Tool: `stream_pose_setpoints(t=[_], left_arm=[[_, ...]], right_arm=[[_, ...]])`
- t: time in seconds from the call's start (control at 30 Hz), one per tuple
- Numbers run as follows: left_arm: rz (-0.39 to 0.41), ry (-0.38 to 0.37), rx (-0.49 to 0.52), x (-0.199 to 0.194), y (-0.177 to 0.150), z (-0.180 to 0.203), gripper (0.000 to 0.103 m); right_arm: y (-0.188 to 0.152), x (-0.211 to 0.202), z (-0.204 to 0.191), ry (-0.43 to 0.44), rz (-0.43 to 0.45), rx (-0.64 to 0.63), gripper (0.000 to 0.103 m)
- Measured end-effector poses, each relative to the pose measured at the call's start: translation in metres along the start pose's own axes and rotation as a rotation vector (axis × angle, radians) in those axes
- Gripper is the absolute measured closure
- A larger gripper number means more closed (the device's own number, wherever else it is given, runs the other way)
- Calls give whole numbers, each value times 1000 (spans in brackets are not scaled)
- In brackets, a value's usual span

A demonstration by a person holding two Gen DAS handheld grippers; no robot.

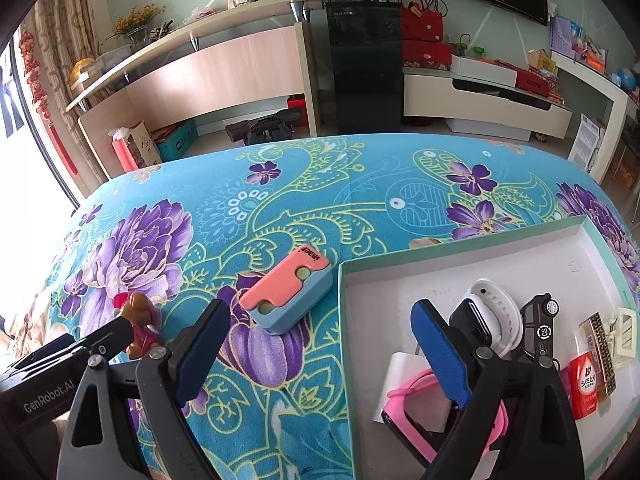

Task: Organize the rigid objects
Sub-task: 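Grasp the brown toy dog with the left tool while the right tool grasps the pink-blue card holder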

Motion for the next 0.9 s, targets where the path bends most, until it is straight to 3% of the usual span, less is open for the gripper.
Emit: stream_pose_setpoints(t=[0.13, 0.43, 0.5, 0.67, 0.87, 0.9], left_arm=[[-34, 26, 33, 12, -4, 4, 0], [-15, 77, 21, 30, 0, -4, 3], [-17, 56, 25, 31, -1, -3, 12], [-31, 35, 57, 34, -3, 2, 21], [-26, -31, 59, 29, -4, 5, 48], [-25, -36, 59, 29, -3, 5, 49]], right_arm=[[0, 1, 5, -4, -3, 16, 11], [-2, 2, 7, -21, -5, 8, 11], [-2, 3, 7, -24, -5, 2, 11], [-4, 7, 5, -39, -12, -17, 11], [-6, 10, 4, -61, -20, -31, 11], [-6, 10, 4, -63, -18, -32, 11]])
Point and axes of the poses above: each gripper's, at about its wrist camera, not at the fingertips, and x roughly the way its jaws point, z to its right, y to its top, the point moved 4 cm from there along x, roughly the way its jaws point, and after that the axes turned 8 degrees about -y, right-handed, at the moved point
